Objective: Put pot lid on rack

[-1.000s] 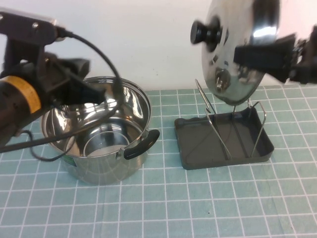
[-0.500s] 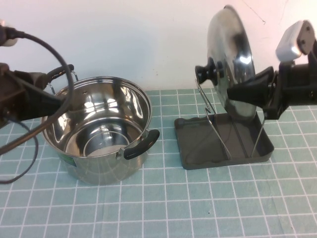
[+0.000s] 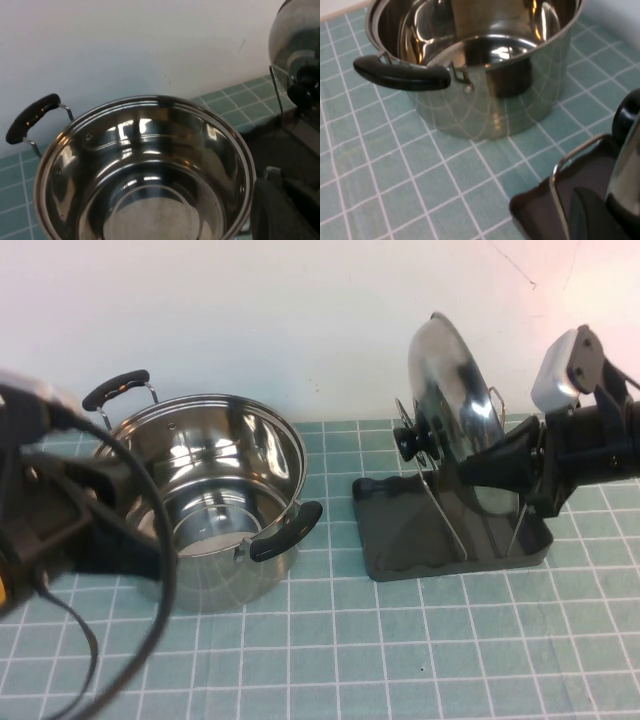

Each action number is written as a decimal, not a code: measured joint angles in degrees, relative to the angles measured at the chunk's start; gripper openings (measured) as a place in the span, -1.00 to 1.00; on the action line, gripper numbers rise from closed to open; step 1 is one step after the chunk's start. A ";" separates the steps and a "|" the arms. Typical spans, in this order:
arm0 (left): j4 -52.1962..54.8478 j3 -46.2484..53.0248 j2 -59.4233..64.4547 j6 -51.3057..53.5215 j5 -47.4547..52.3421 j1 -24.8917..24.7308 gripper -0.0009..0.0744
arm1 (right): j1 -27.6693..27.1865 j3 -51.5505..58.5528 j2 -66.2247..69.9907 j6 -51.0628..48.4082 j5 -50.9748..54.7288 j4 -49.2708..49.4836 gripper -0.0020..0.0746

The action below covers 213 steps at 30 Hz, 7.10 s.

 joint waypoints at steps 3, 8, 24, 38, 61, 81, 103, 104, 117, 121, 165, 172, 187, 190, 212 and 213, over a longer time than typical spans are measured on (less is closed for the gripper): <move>0.30 1.65 -0.44 0.09 0.00 -0.73 -0.97 | 0.12 -0.13 1.05 0.22 -0.51 -0.60 -0.83; 0.77 2.22 -1.37 1.08 0.15 -0.95 -0.97 | 0.57 -0.26 1.03 0.22 -2.27 -0.81 -0.46; 24.97 2.22 -16.19 -7.47 23.29 -0.95 -0.97 | -2.48 -12.17 -4.51 14.80 -1.90 -9.76 0.48; 7.04 6.31 -42.62 -8.49 38.15 -0.95 -0.98 | -8.34 -15.02 -20.60 26.96 19.73 -32.38 -0.88; 1.59 35.31 -52.34 0.87 -6.56 -0.95 -0.98 | -8.58 40.02 -70.13 43.51 -18.07 -49.13 -0.94; 1.93 35.53 -52.34 -1.90 -6.94 -0.95 -0.98 | -8.58 43.70 -74.88 43.60 -15.88 -46.89 -0.95; -30.67 44.05 -52.34 25.24 -1.54 25.19 -0.98 | -8.58 43.70 -74.98 43.84 -15.75 -46.78 -0.95; -30.97 44.05 -52.34 23.24 0.70 25.32 -0.98 | -8.58 43.70 -74.98 43.84 -15.75 -46.78 -0.95; -31.19 43.95 -52.34 24.06 1.77 25.46 -0.98 | -8.58 43.70 -74.98 43.84 -15.63 -46.78 -0.95; -31.19 43.95 -52.34 24.91 1.77 25.99 -0.98 | -8.58 43.70 -74.98 43.84 -15.63 -46.78 -0.95; -31.02 43.95 -52.34 26.95 1.77 29.48 -0.98 | -8.58 43.78 -75.12 43.84 -15.63 -46.78 -0.95; -31.02 43.95 -52.34 26.95 1.77 29.48 -0.98 | -8.58 46.47 -84.17 48.43 -21.20 -51.81 -0.95; -31.02 43.95 -52.34 28.27 1.77 29.48 -0.98 | -8.88 65.60 -100.36 83.68 -30.05 -75.82 -0.95; -31.02 43.95 -52.34 28.26 1.77 29.48 -0.98 | -9.20 65.60 -100.56 85.20 -30.16 -75.82 -0.95; -31.02 43.95 -52.34 28.40 1.77 29.48 -0.98 | -9.20 65.60 -100.56 96.51 -30.16 -75.82 -0.95; -31.02 43.95 -52.34 28.40 1.77 29.48 -0.98 | -9.20 65.60 -100.56 96.51 -30.16 -75.82 -0.95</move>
